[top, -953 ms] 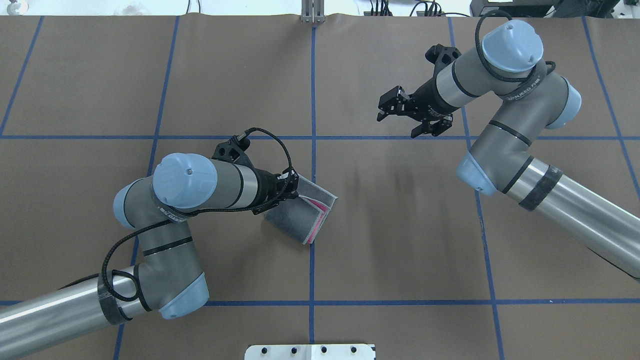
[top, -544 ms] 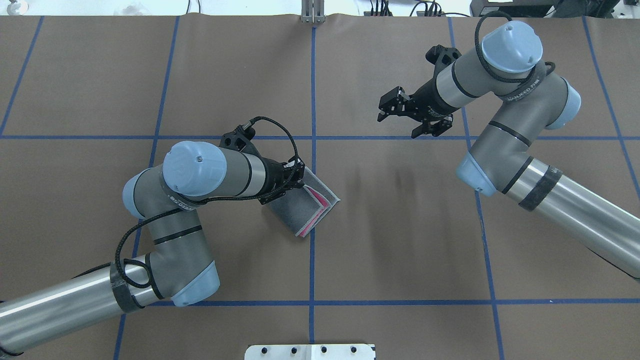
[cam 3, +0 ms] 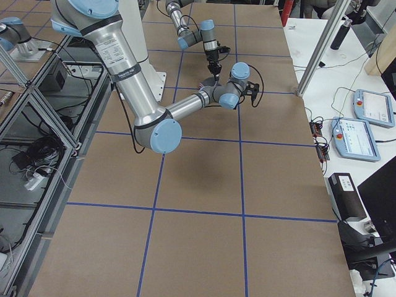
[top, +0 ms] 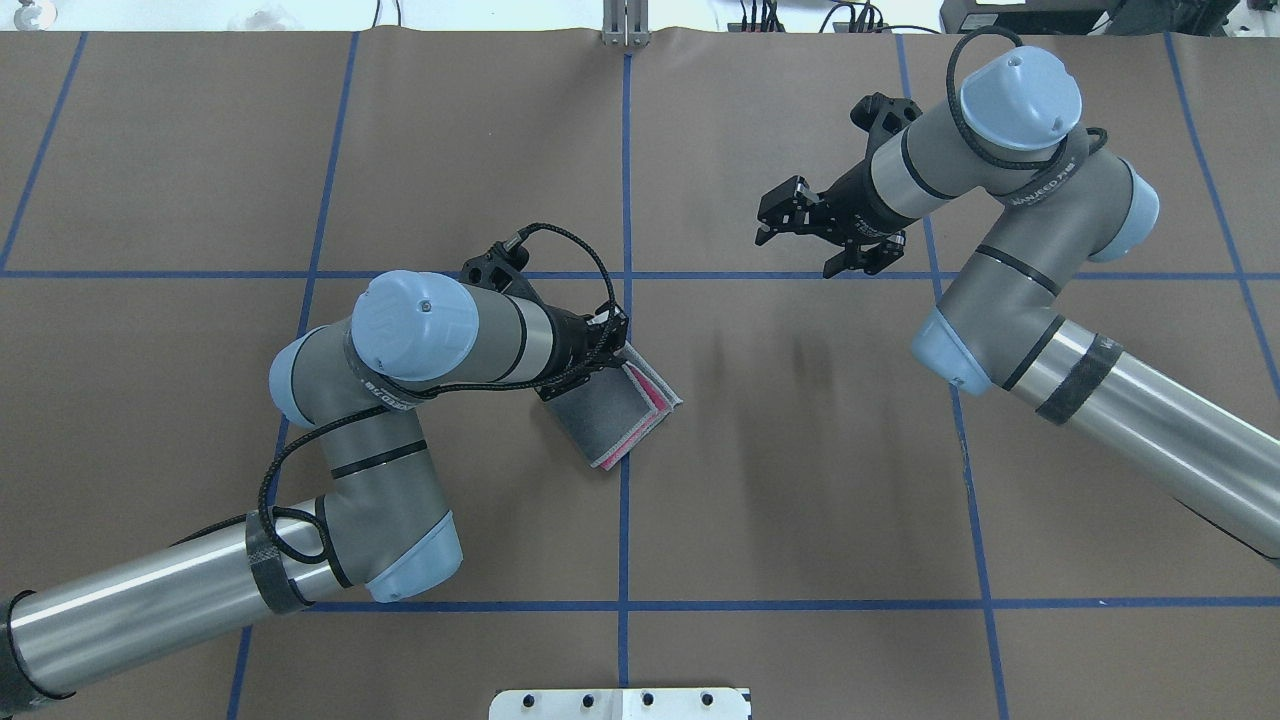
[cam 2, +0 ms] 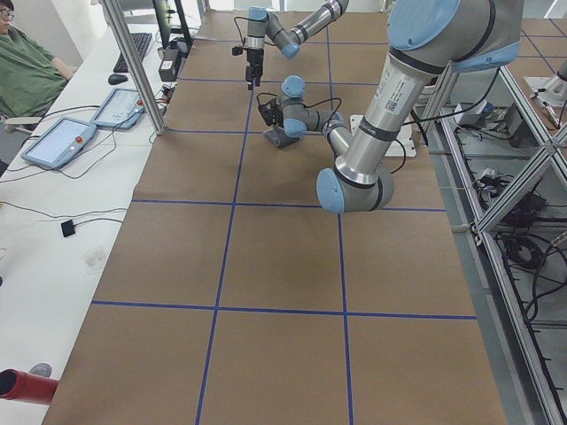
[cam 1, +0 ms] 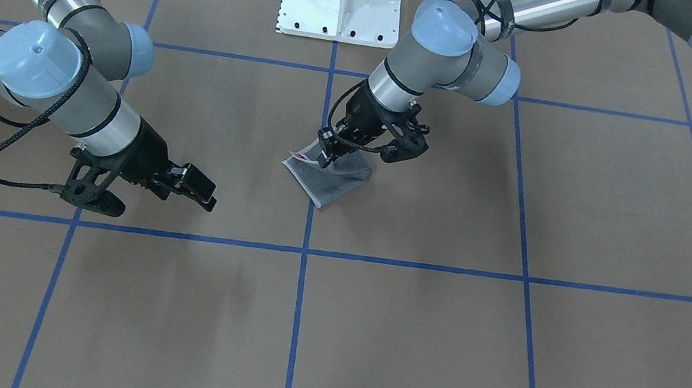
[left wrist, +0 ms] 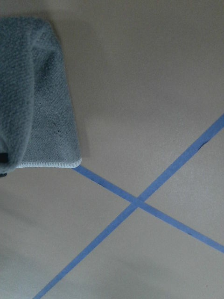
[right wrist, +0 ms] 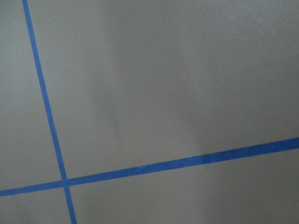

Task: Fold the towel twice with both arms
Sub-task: 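Press the folded end down onto the towel with the left gripper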

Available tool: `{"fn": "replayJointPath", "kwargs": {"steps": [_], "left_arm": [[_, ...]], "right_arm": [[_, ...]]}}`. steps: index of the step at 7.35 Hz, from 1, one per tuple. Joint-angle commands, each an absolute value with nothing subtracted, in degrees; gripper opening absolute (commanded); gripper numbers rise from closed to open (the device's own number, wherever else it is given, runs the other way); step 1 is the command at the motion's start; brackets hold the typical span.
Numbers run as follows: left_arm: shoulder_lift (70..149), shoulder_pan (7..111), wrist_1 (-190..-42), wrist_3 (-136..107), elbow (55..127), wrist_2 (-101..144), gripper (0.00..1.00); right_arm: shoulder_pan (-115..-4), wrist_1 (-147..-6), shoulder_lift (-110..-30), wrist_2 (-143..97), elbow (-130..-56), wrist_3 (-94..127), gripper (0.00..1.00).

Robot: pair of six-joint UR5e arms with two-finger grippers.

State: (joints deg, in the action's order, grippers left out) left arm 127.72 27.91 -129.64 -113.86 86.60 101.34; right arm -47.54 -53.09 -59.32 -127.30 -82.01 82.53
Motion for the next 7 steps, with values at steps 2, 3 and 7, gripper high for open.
{"fn": "replayJointPath", "kwargs": {"steps": [2, 3, 7], "left_arm": [[128.23, 27.95, -129.73, -114.0, 84.74, 101.25, 0.0], [128.75, 28.47, -131.29, -113.99, 82.81, 101.25, 0.0], [133.33, 29.53, -132.88, -115.49, 75.69, 101.16, 0.0]], "right_arm": [[-47.03, -53.09, -59.24, -126.31, -81.57, 82.53, 1.0], [-46.85, -53.0, -59.33, -126.21, -81.56, 82.53, 1.0], [-46.06, -53.09, -59.33, -124.99, -81.48, 82.53, 1.0]]}}
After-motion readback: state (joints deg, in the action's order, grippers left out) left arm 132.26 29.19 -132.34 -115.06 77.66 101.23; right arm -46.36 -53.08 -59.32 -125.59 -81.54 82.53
